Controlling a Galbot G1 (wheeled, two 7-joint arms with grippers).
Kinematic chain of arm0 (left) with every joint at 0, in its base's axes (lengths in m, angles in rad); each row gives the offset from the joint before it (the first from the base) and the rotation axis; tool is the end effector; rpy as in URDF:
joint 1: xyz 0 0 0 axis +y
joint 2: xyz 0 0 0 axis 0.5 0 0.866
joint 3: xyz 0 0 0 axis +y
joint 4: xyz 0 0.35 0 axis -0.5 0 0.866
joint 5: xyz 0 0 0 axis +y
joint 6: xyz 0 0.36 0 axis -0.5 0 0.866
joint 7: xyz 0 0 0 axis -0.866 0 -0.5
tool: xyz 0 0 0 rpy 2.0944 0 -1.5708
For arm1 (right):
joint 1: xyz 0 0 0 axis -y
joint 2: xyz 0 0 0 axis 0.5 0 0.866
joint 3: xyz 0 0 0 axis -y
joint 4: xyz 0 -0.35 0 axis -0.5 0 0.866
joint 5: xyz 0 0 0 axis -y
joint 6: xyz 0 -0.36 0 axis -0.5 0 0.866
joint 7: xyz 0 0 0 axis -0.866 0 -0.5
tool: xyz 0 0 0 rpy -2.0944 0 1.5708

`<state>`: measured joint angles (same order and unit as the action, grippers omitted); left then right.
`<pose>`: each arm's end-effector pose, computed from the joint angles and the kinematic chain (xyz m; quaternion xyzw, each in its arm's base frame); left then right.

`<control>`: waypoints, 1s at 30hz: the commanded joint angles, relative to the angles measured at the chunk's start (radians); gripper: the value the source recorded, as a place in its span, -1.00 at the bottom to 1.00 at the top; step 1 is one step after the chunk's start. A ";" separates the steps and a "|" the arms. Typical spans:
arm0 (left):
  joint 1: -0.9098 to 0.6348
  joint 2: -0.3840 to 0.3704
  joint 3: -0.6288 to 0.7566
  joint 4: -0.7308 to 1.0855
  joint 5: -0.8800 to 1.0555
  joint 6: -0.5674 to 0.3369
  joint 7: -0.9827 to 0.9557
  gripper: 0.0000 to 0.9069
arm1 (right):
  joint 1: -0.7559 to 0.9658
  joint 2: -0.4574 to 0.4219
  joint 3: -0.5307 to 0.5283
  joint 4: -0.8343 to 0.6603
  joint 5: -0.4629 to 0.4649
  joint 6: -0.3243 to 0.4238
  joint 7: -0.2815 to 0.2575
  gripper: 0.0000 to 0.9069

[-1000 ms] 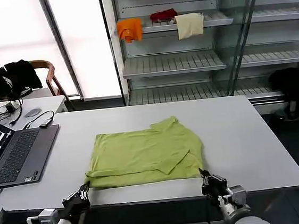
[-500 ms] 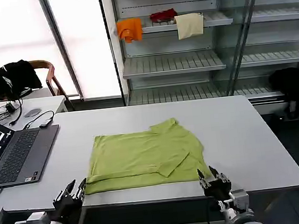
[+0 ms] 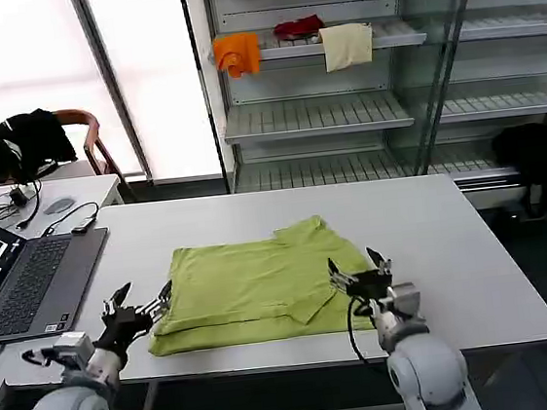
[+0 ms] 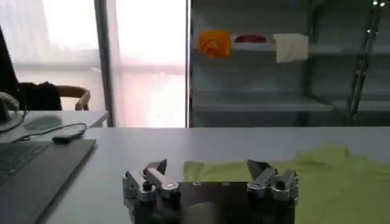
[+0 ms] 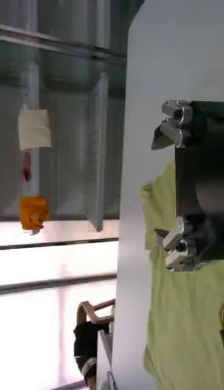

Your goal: Fold and organize the clothes.

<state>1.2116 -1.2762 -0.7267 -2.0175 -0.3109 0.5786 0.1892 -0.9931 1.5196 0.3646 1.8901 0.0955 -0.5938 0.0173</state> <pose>0.2864 0.1191 -0.2169 -0.0627 -0.9897 0.0039 0.1290 0.3499 0.0419 -0.2209 0.0875 -0.9894 -0.0030 0.1155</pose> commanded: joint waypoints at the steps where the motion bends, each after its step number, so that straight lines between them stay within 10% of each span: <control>1: -0.355 0.086 0.142 0.389 0.015 0.003 0.051 1.00 | 0.316 0.056 -0.027 -0.392 0.045 0.000 0.022 1.00; 30: -0.547 0.034 0.216 0.736 0.101 0.003 0.088 1.00 | 0.521 0.136 0.028 -0.784 -0.083 0.008 -0.004 1.00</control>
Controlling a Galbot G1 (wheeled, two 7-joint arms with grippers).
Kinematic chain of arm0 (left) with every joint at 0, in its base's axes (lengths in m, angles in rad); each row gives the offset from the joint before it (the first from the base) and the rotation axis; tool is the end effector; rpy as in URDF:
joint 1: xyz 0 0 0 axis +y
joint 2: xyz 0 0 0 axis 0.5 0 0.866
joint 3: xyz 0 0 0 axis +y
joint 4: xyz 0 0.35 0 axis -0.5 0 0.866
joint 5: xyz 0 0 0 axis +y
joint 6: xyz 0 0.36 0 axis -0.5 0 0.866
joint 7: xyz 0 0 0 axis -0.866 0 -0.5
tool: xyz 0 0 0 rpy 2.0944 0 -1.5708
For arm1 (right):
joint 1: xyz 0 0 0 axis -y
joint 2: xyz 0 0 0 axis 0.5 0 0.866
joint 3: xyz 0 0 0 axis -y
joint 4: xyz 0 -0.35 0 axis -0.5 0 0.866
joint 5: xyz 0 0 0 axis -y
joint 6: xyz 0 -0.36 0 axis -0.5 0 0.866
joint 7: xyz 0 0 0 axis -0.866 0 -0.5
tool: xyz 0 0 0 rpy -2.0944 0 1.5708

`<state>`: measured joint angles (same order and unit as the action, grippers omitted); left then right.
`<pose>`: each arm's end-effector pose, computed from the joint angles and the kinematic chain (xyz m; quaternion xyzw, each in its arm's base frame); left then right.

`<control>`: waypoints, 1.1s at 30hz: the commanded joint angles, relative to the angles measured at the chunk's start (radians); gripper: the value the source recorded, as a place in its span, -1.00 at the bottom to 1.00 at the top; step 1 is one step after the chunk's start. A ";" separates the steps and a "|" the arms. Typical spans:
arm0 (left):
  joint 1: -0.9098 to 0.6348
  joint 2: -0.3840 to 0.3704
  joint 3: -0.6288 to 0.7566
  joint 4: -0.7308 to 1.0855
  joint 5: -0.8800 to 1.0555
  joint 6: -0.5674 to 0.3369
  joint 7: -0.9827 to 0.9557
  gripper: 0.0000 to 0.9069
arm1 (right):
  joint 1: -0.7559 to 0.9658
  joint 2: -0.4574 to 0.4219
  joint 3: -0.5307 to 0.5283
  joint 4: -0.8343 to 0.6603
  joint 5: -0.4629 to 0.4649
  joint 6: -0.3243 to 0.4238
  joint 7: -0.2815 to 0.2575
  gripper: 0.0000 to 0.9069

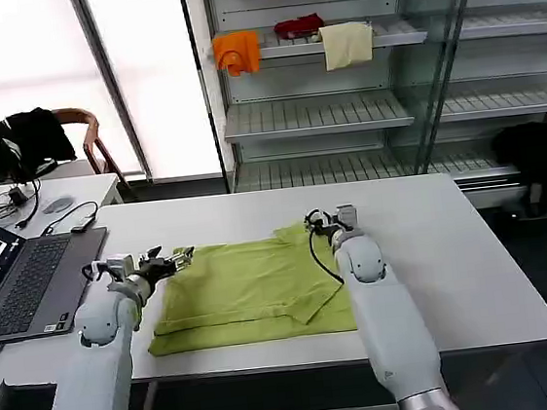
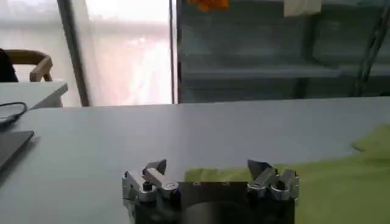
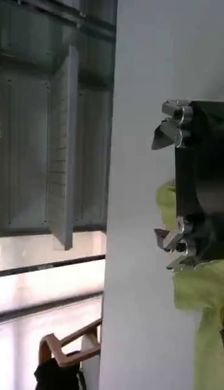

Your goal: Fold and organize the clothes.

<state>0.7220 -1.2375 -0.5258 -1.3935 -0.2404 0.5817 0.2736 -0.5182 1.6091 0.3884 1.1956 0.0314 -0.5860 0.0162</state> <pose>0.4605 0.1360 -0.2568 -0.0898 -0.9728 -0.0010 0.2133 0.5287 0.0636 -0.2468 0.0604 -0.9749 0.0189 0.2136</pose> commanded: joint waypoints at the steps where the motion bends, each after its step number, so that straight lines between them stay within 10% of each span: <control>1: -0.058 -0.005 0.015 0.117 0.031 0.000 0.004 1.00 | 0.045 0.048 0.005 -0.091 -0.023 0.001 -0.003 1.00; 6: -0.065 -0.010 0.014 0.140 0.062 0.000 -0.001 0.93 | 0.040 0.049 0.005 -0.103 -0.036 0.001 -0.010 0.60; 11: -0.064 -0.010 0.010 0.144 0.063 -0.001 -0.003 0.24 | 0.029 0.049 0.001 -0.103 -0.056 0.001 -0.027 0.27; 17: -0.057 -0.008 0.008 0.135 0.060 -0.001 0.005 -0.31 | 0.009 0.049 -0.004 -0.100 -0.106 0.001 -0.059 -1.00; 23: -0.048 -0.010 0.013 0.110 0.059 -0.002 0.012 -0.98 | -0.012 0.049 -0.007 -0.066 -0.104 0.001 -0.066 -1.00; 33: -0.045 -0.012 0.019 0.058 0.048 -0.003 0.014 -1.00 | -0.035 0.049 -0.039 0.060 -0.001 0.002 -0.031 -1.00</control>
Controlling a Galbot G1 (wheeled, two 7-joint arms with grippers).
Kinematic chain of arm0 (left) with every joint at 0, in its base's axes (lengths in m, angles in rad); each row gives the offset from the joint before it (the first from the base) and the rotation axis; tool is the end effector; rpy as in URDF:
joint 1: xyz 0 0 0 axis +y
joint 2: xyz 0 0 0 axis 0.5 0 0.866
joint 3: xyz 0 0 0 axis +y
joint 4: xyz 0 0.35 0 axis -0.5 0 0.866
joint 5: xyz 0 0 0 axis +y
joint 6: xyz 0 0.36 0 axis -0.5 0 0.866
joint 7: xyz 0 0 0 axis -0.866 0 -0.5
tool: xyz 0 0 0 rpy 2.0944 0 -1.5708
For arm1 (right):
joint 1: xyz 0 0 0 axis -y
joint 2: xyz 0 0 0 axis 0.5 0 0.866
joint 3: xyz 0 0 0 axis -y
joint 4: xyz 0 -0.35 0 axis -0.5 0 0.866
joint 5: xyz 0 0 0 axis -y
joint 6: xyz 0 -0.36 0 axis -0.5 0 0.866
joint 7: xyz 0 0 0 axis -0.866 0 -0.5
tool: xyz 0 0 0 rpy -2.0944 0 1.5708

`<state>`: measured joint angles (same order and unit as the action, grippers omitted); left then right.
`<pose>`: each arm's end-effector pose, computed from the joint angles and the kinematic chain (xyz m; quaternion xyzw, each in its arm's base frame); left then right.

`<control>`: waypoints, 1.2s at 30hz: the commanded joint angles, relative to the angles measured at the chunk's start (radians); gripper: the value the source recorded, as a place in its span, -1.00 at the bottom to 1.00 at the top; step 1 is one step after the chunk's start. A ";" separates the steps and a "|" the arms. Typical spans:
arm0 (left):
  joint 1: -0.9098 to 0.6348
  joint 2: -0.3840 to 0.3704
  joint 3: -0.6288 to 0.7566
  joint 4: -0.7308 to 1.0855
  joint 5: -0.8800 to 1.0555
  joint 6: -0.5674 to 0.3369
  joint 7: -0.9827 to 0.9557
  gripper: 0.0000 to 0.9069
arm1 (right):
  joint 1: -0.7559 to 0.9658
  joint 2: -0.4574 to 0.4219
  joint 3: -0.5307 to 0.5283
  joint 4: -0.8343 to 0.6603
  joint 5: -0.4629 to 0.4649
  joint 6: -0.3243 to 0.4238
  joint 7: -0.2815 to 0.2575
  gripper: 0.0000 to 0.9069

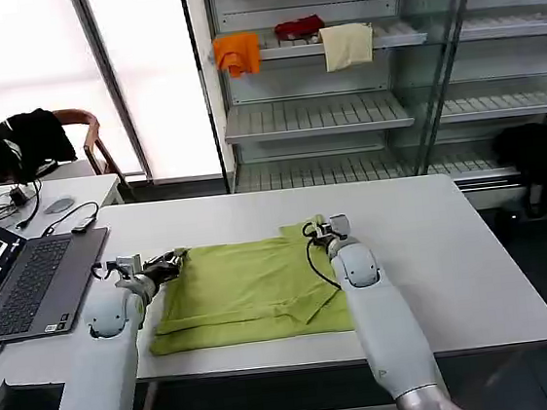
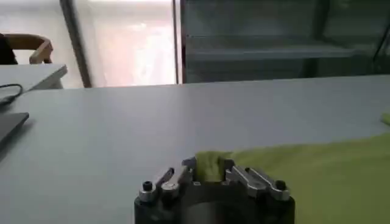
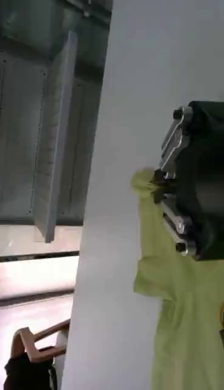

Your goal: Fold and organize the clothes.

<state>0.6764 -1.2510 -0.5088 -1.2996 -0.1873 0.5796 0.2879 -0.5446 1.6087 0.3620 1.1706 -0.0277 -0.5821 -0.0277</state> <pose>0.4774 0.1355 -0.2708 -0.0853 -0.9671 -0.0127 0.2393 0.5218 0.0719 -0.2699 0.0810 -0.9674 0.0504 0.2348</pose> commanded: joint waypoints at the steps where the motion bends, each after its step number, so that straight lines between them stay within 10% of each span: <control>1: 0.001 0.004 0.001 -0.047 -0.011 0.000 -0.005 -1.00 | -0.016 0.047 -0.014 0.114 0.080 -0.002 0.024 -1.00; 12: 0.028 0.019 0.001 -0.101 -0.023 -0.001 -0.010 -0.89 | -0.076 0.013 -0.046 0.233 0.141 -0.004 0.046 -1.00; 13: 0.031 0.016 0.000 -0.098 -0.012 -0.002 -0.006 0.80 | -0.084 0.015 -0.043 0.236 0.137 -0.004 0.045 -1.00; 14: 0.032 0.014 0.001 -0.097 0.000 -0.002 -0.007 1.00 | -0.086 0.015 -0.043 0.238 0.137 -0.004 0.045 -1.00; 32: -0.034 -0.016 0.020 0.045 0.116 -0.002 -0.012 1.00 | -0.087 0.010 -0.048 0.238 0.106 -0.004 0.037 -1.00; 36: -0.034 -0.023 0.009 0.057 0.108 -0.002 -0.002 0.02 | -0.084 0.008 -0.044 0.230 0.101 -0.004 0.032 -1.00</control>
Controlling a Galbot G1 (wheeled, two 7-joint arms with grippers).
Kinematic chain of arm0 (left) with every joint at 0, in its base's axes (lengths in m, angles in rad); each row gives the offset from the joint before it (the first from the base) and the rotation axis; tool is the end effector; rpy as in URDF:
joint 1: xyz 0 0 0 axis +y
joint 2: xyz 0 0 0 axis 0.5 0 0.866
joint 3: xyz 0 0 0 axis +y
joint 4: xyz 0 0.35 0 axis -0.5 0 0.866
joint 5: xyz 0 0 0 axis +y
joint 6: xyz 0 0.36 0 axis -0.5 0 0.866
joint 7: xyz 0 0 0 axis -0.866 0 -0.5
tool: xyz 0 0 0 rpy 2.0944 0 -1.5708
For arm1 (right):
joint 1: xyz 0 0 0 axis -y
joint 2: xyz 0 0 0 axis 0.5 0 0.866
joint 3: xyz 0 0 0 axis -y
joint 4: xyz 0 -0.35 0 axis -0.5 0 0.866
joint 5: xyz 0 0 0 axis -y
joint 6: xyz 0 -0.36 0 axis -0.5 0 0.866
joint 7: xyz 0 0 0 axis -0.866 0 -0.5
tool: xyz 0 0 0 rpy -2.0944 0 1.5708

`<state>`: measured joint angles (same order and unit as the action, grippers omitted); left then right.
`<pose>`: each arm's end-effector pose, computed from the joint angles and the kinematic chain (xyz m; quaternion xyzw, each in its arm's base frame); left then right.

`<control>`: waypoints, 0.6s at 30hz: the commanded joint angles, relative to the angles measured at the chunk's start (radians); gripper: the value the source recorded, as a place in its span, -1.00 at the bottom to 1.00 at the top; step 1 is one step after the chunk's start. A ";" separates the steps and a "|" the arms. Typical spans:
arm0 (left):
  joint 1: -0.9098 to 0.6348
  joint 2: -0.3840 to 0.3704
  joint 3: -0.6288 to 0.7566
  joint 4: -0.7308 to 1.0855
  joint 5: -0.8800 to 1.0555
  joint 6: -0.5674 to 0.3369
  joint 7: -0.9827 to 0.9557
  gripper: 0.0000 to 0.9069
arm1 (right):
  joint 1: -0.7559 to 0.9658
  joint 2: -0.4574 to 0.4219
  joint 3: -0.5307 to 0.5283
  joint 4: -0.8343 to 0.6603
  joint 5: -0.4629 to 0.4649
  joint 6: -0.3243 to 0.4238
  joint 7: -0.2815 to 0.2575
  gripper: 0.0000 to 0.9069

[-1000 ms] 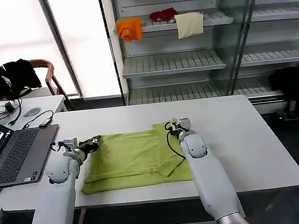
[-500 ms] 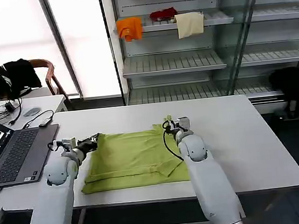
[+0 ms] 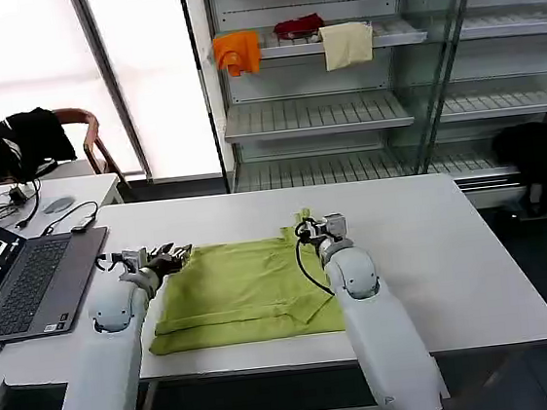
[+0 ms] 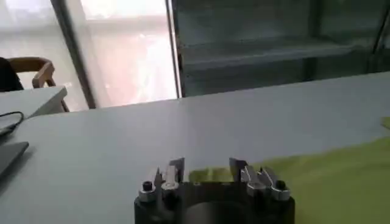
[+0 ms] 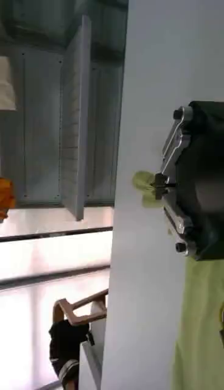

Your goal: Fold and organize the clothes.

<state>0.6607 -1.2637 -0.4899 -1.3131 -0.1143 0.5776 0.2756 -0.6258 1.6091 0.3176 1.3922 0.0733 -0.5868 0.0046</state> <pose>0.4823 0.1224 -0.2622 -0.0792 -0.9682 -0.0502 0.2318 0.4845 0.0883 -0.2331 0.1083 -0.9791 0.0087 0.1719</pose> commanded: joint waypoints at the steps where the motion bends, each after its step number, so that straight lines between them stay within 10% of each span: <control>1: -0.016 -0.010 -0.010 0.069 0.027 0.000 0.012 -0.33 | -0.002 0.007 0.002 0.007 -0.001 0.001 -0.002 -1.00; 5: -0.016 -0.013 -0.014 0.069 0.018 0.000 0.017 -0.98 | 0.003 0.007 0.002 0.002 -0.002 0.002 -0.004 -1.00; 18: -0.003 -0.019 -0.025 0.039 -0.031 0.000 0.021 -1.00 | 0.000 0.006 -0.003 0.015 0.006 0.002 -0.014 -1.00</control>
<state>0.6504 -1.2800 -0.5080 -1.2629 -0.1205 0.5769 0.2981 -0.6252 1.6091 0.3142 1.4029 0.0758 -0.5854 -0.0085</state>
